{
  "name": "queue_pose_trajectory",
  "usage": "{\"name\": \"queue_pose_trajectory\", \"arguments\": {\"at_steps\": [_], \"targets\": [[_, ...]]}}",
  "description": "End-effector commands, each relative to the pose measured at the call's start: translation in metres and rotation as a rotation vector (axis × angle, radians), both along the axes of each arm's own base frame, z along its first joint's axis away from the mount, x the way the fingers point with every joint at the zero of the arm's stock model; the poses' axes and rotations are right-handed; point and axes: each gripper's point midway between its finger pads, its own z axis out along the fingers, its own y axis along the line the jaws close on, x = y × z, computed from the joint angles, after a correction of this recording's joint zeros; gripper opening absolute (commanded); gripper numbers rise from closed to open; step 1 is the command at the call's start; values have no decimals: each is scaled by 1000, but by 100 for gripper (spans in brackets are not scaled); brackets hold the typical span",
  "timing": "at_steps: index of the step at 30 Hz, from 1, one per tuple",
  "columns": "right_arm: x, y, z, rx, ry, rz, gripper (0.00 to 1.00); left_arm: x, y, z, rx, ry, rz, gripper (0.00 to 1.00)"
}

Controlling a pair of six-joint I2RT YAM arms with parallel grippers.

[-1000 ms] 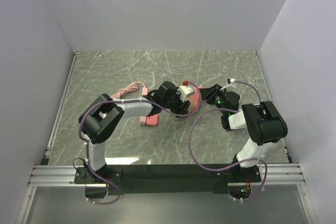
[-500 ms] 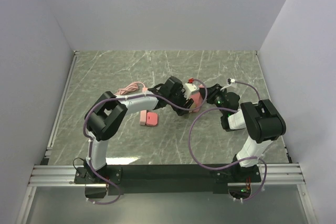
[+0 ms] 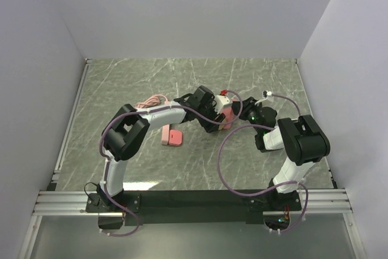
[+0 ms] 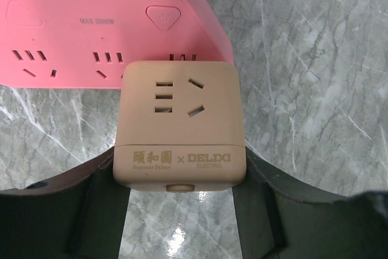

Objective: Insert the plug

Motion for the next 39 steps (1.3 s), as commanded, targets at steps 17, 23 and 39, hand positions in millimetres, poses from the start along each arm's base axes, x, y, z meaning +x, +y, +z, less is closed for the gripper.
{"name": "queue_pose_trajectory", "arguments": {"at_steps": [17,23,39], "targets": [[-106,69,-79,54,487,364,34,38,-20,1,-72,-185,14,0],[-104,71,-83,57,496,362,52,44,-23,7,-52,-177,11,0],[-106,53,-108,-16,582,260,83,51,-19,9,-33,-168,26,0]]}}
